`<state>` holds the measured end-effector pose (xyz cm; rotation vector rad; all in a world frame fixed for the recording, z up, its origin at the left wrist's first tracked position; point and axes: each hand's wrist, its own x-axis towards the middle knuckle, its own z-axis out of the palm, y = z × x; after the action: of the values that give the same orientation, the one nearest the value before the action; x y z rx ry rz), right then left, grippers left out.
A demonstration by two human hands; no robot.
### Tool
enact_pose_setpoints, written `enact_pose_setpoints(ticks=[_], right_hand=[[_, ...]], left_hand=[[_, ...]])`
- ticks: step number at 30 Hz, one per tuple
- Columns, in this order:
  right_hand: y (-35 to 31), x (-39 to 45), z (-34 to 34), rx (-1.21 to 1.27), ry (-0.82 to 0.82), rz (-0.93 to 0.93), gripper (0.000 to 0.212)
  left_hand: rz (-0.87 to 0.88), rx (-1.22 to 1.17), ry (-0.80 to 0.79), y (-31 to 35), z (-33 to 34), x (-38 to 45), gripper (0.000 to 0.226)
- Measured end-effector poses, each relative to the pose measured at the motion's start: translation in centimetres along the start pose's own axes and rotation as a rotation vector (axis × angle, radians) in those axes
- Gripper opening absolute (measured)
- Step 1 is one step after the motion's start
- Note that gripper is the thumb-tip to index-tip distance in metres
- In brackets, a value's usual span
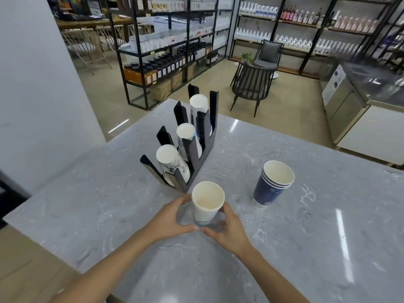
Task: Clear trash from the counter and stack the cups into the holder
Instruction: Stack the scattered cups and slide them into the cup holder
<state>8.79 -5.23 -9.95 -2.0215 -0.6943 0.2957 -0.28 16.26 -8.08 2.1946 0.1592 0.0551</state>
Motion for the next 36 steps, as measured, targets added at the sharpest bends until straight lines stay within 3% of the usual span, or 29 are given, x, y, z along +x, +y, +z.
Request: enact_pose_setpoints(ticks=[5, 12, 22, 29, 36], right_hand=[[0.4, 0.1, 1.7, -0.019, 0.049, 0.069, 0.09], [-0.3, -0.3, 2.2, -0.037, 0.141, 0.056, 0.073], [-4.0, -1.2, -1.4, -0.011, 0.249, 0.018, 0.076], [-6.0, -0.9, -4.6, -0.079, 0.289, 0.026, 0.074], [-8.4, 0.5, -6.7, -0.136, 0.287, -0.052, 0.069]], left_hand=[[0.059, -0.072, -0.055, -0.5, 0.7, 1.4, 0.088], [0.059, -0.12, -0.069, -0.6, 1.1, 2.6, 0.066], [0.191, -0.211, 0.005, 4.8, -3.2, 2.2, 0.087], [0.641, 0.373, 0.201, 8.7, -7.1, 2.0, 0.078], [0.919, 0.683, 0.301, 12.4, -9.8, 4.0, 0.064]])
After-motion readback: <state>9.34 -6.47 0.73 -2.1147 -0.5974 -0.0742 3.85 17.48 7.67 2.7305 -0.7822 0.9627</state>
